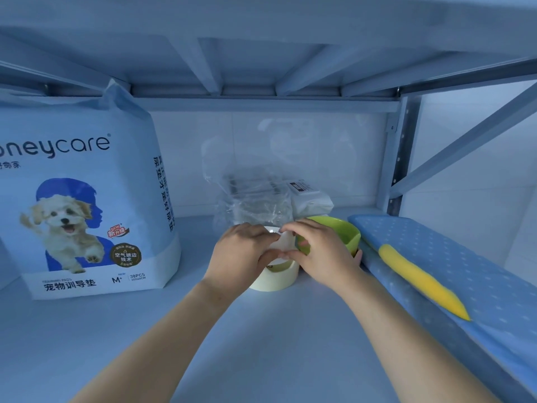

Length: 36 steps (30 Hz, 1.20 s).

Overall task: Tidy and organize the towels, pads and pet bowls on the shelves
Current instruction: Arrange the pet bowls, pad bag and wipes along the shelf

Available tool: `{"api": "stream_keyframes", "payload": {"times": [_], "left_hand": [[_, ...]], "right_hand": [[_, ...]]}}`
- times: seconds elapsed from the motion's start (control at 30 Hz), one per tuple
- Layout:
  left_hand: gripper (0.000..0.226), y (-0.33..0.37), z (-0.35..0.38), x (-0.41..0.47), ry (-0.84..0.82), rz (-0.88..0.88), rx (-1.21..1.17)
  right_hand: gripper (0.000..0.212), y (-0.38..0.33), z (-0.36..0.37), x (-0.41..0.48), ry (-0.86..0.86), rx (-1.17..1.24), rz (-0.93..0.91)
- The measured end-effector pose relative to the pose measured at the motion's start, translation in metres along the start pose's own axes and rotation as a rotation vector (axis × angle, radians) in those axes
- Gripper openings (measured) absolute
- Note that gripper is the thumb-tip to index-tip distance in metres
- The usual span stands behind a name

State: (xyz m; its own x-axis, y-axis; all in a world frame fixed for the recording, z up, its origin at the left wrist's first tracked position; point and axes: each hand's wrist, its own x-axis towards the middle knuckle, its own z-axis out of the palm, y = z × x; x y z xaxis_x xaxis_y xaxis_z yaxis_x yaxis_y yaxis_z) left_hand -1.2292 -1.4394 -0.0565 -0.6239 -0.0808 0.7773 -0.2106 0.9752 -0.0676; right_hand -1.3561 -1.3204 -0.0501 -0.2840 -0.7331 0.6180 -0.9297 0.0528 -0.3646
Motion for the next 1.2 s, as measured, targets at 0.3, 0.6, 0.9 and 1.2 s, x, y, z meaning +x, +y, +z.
{"api": "stream_keyframes", "payload": {"times": [0.3, 0.6, 0.9, 1.2], "left_hand": [[0.040, -0.034, -0.019, -0.001, -0.243, -0.168, -0.344], [0.034, -0.036, -0.020, -0.004, -0.238, -0.133, -0.336], [0.038, -0.032, -0.024, -0.012, -0.130, -0.060, -0.257], [0.030, -0.029, -0.014, -0.022, -0.022, 0.015, -0.225]], "right_hand": [[0.036, 0.003, 0.002, -0.003, 0.009, 0.132, 0.037], [0.038, 0.004, 0.001, -0.004, 0.010, 0.164, 0.012], [0.029, 0.001, -0.001, -0.007, 0.067, 0.124, -0.060], [0.029, 0.013, 0.005, -0.006, 0.213, -0.033, -0.166]]}}
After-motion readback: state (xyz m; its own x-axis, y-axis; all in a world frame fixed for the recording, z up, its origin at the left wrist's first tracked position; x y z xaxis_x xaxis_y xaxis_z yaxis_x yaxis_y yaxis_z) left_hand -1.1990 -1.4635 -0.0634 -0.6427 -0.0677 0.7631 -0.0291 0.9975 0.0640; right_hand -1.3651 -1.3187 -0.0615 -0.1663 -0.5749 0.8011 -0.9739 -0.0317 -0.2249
